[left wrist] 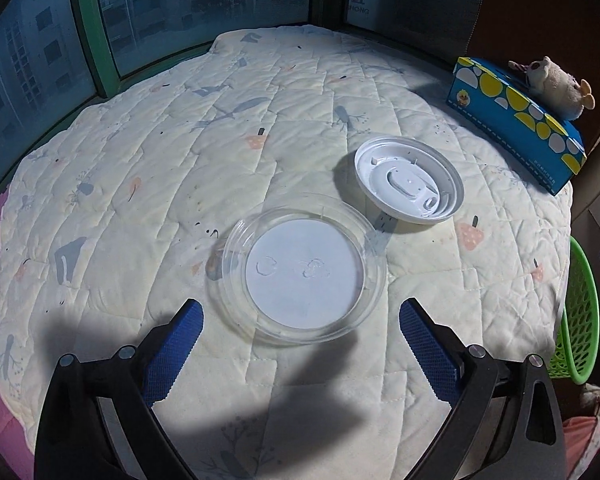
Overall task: Collect trash
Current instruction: 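Move both open grippers back over the mattress toward the two lids, then grasp the clear round lid with the left gripper while the right gripper grasps the white cup lid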
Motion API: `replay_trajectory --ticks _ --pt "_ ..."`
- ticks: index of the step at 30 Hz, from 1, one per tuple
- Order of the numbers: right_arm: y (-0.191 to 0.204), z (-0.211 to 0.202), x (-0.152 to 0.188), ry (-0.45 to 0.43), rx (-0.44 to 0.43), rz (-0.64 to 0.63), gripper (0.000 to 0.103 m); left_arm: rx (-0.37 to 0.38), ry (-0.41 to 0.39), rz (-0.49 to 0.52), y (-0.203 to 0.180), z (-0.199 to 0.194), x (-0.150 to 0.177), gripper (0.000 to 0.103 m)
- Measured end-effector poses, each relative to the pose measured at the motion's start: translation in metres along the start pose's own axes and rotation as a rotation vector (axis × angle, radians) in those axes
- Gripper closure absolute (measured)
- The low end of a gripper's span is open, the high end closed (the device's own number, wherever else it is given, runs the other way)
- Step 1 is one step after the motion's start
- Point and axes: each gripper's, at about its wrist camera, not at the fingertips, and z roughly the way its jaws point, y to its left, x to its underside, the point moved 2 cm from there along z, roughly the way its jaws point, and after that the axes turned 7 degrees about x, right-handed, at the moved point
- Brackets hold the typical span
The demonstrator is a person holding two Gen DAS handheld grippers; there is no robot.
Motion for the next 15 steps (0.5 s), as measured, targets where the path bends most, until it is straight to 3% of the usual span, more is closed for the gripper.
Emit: replay_trajectory --ticks 6,15 --pt "0.015 0.017 -0.011 0.013 -0.014 -0.028 0.022 0.036 0.008 0.026 0.001 0.005 -0.001 0.008" --pt "0.033 0.034 -0.019 0.029 -0.028 -0.069 0.022 0.032 0.031 0.059 0.004 0.019 -0.005 0.008"
